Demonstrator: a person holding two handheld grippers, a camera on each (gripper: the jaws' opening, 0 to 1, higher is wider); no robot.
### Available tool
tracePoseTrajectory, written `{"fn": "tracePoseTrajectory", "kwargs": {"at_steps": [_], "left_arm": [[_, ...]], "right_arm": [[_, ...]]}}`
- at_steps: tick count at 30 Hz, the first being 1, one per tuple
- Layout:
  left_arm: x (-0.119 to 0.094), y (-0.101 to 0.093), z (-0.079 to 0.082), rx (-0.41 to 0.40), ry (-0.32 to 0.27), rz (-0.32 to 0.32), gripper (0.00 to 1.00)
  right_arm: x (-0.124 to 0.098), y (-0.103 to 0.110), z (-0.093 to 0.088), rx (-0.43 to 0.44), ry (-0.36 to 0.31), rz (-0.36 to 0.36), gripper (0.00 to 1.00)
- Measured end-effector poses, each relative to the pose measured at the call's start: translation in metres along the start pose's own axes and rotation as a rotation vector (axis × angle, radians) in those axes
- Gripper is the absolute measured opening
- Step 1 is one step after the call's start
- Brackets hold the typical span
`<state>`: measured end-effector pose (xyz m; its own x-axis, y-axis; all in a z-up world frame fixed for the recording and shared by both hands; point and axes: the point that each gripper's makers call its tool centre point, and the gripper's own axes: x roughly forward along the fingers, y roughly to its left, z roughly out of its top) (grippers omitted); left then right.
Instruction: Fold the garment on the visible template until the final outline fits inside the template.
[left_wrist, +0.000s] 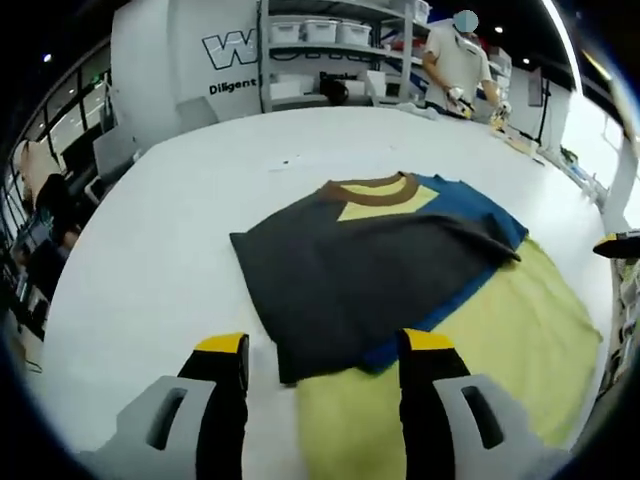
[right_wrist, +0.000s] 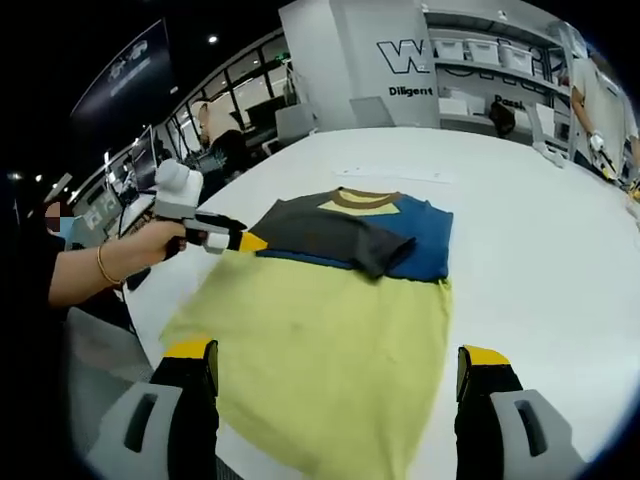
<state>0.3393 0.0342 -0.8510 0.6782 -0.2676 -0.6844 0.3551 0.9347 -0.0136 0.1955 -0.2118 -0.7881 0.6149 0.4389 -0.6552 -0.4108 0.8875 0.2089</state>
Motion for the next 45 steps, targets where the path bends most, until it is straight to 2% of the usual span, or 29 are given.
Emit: {"fn": "tracePoseTrajectory", "kwargs": {"at_steps": [4,8,12,13,16,20,29,45], "left_arm": [[-0.002,0.002,-0.007,-0.019,0.012,-0.014,0.37],[-0.007,0.008,-0.013,-0.08,0.023,-0.005,0.35],[-0.01,0.014,-0.022,-0.091,0.043,0.006,0.26],[-0.01,0.019,-0.024,-0.094,0.044,0.029,0.25],[-0.01,0.019,-0.022,-0.11,0.04,0.014,0.17],[-0.009,0.019,-0.023,-0.106,0.034,0.02,0.12],[-0.011,0.019,-0.022,-0.118,0.031,0.007,0.1],[-0.009,0.03,-0.023,-0.124,0.039,0.009,0.1]], "right_arm": [[0.0,0.0,0.002,0.001,-0.004,-0.002,0.99],[-0.001,0.002,0.006,-0.006,-0.012,-0.005,0.99],[-0.001,0.003,0.011,-0.011,-0.027,-0.007,0.99],[-0.001,0.003,0.011,-0.011,-0.026,-0.008,0.99],[-0.001,0.002,0.013,-0.017,-0.032,-0.014,0.99],[0.0,0.004,0.01,-0.018,-0.02,-0.011,0.99],[0.0,0.005,0.008,-0.013,-0.017,-0.008,0.99],[0.0,0.007,0.002,-0.007,0.001,0.0,0.99]]}}
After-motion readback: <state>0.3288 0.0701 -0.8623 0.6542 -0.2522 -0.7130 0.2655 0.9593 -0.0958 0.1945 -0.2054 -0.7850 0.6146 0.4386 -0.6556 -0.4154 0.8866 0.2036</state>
